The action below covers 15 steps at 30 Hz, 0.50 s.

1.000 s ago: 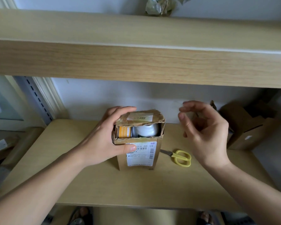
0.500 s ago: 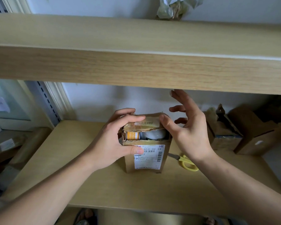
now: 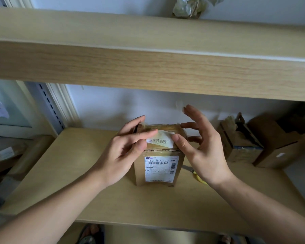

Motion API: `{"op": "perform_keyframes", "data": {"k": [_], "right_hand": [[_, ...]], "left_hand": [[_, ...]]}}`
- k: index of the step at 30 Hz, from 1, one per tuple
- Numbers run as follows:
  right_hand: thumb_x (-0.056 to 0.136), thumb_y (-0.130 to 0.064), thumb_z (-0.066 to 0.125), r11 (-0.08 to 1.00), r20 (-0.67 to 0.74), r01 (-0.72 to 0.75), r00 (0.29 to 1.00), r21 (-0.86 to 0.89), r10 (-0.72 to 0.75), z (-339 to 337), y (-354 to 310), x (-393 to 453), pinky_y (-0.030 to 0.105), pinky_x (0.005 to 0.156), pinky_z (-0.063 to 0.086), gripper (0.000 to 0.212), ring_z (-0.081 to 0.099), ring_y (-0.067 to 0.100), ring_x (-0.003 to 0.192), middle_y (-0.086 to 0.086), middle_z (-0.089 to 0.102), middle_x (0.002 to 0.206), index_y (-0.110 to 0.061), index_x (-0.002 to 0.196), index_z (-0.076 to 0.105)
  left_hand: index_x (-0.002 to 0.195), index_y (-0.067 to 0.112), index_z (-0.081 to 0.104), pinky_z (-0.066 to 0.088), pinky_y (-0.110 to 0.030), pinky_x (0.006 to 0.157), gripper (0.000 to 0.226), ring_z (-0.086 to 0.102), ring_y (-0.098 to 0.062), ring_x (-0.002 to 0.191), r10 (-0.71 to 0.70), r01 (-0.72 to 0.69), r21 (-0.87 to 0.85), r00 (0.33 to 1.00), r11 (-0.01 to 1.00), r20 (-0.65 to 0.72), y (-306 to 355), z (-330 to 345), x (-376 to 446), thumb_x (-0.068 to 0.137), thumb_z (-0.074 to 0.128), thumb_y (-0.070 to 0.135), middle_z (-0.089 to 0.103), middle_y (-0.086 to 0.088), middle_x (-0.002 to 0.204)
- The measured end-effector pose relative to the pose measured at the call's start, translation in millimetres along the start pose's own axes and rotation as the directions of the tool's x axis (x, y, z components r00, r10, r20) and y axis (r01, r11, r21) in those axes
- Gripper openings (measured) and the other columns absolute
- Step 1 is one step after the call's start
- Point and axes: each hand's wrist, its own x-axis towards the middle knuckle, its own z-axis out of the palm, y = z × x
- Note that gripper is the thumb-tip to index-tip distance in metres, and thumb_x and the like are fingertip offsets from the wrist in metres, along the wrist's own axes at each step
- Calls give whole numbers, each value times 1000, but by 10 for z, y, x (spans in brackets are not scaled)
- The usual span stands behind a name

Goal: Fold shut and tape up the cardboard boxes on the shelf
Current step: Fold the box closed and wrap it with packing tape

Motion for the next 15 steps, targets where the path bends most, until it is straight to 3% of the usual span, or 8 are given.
{"op": "perform_keyframes", "data": {"k": [4,6,9,12,15], "right_hand": [[85,-21,83,991,-33,70,997,-110,-74,-24,-47,25,12,86,46,71,61,6,119,-22,57,143,-24,147,50],[83,-17,85,988,-49,84,995,-130,-91,-20,-80,28,9,85,43,70,61,6,118,-23,60,138,-27,144,52],[83,-16,85,990,-99,107,988,-87,-115,-12,-159,27,15,86,45,61,64,10,115,-19,69,123,-24,138,58],[86,-14,83,994,-143,93,986,56,-84,-41,-267,44,26,81,49,46,70,15,103,-11,76,102,-23,127,64],[88,-6,79,974,-95,39,995,223,-18,-38,-327,59,36,77,54,32,71,16,83,-1,76,90,-21,115,68]], "left_hand": [[121,26,74,38,-19,109,30,46,-10,143,7,-6,24,998,1000,-59,61,51,39,95,63,35,47,7,154],[117,21,76,40,-17,106,25,47,-7,140,34,-30,76,998,997,-52,109,46,64,95,65,21,45,7,157],[105,17,79,41,-30,110,20,50,-21,138,106,-97,151,993,984,-52,160,44,105,92,66,9,58,6,142],[95,20,79,46,-30,96,20,59,-25,115,128,-115,184,990,976,-62,213,69,119,89,70,2,67,9,110],[94,20,76,50,-41,84,25,63,-26,102,100,-93,109,993,990,-60,255,72,113,88,71,-3,69,7,98]]}}
